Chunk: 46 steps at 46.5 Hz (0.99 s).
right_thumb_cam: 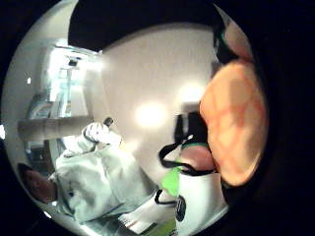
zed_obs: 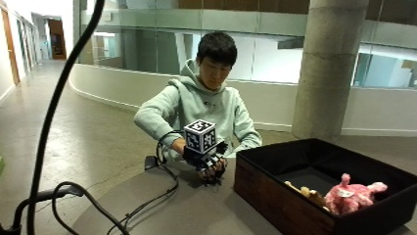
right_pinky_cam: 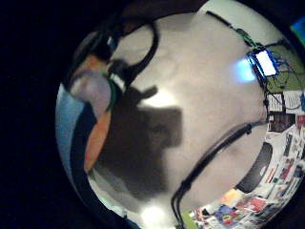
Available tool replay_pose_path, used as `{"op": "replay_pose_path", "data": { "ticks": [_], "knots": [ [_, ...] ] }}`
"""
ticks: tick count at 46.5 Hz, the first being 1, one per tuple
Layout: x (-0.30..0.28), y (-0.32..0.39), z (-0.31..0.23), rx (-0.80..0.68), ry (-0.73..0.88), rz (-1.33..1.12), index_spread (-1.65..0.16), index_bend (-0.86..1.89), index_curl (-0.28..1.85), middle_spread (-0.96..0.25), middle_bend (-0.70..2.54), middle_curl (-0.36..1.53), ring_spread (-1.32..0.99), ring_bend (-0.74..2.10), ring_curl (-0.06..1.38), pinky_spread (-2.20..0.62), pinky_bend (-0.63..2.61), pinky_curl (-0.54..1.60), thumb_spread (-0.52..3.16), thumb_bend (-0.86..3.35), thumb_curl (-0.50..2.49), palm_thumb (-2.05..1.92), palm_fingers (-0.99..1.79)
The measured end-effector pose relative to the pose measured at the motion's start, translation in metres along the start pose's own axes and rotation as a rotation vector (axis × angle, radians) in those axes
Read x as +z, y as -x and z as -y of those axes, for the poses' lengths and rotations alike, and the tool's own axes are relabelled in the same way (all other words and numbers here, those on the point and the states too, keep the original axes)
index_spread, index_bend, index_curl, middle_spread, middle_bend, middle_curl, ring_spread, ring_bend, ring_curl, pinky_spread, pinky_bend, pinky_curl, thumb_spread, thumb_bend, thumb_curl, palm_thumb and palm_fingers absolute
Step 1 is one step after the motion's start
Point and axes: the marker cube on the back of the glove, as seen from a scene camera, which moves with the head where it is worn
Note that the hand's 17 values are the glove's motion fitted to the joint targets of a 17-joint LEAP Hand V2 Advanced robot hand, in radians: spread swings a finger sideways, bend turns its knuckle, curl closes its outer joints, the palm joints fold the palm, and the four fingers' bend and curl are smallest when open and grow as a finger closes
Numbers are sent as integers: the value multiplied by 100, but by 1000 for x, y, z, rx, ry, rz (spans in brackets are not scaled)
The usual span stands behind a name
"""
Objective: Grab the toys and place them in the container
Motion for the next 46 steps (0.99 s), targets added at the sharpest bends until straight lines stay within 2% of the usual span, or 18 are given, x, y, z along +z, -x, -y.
{"op": "replay_pose_path", "data": {
  "ticks": [2, 5, 12, 28, 41, 46],
  "knots": [
    [0, -1, 4, 4, 4, 2, -30, 16, 39, -8, 30, 31, -17, 61, 32, -13, 84, 36, 128, 19, 47, 39, 80],
    [-1, 2, 5, 23, 62, -12, -29, 14, 39, -12, 34, 33, -23, 77, 38, -21, 92, 39, 121, 24, 53, 52, 97],
    [-9, 0, 5, 81, 155, -48, -30, 24, 49, -18, 57, 46, -32, 97, 52, -31, 101, 47, 100, 22, 62, 61, 118],
    [-81, -27, 14, 159, 126, -59, -33, 54, 74, -26, 93, 69, -39, 117, 65, -38, 109, 55, 67, 15, 77, 63, 110],
    [-144, -37, 22, 211, -1, -93, -34, 62, 91, -28, 101, 82, -40, 125, 70, -39, 116, 59, 53, 11, 86, 64, 99],
    [-155, -44, 24, 249, 34, -95, -34, 61, 95, -28, 100, 84, -39, 125, 70, -38, 116, 59, 50, 8, 88, 62, 92]
  ]
}}
